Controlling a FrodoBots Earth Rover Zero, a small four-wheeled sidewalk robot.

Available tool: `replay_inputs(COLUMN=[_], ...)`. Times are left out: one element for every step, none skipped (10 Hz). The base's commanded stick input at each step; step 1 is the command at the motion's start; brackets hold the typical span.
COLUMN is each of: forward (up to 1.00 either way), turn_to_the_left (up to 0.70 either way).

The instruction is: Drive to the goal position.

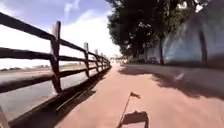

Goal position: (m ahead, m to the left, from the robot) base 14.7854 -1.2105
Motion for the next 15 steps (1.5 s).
replay_inputs(forward=[0.7,0.7,0.7,0.7,0.7,0.7,0.7,0.7,0.7,0.7,0.7,0.7,0.7,0.7,0.7], turn_to_the_left=[-0.08,-0.08,-0.08,-0.08,-0.08,-0.08,-0.08,-0.08,-0.08,-0.08,-0.08,-0.08,-0.08,-0.08,-0.08])
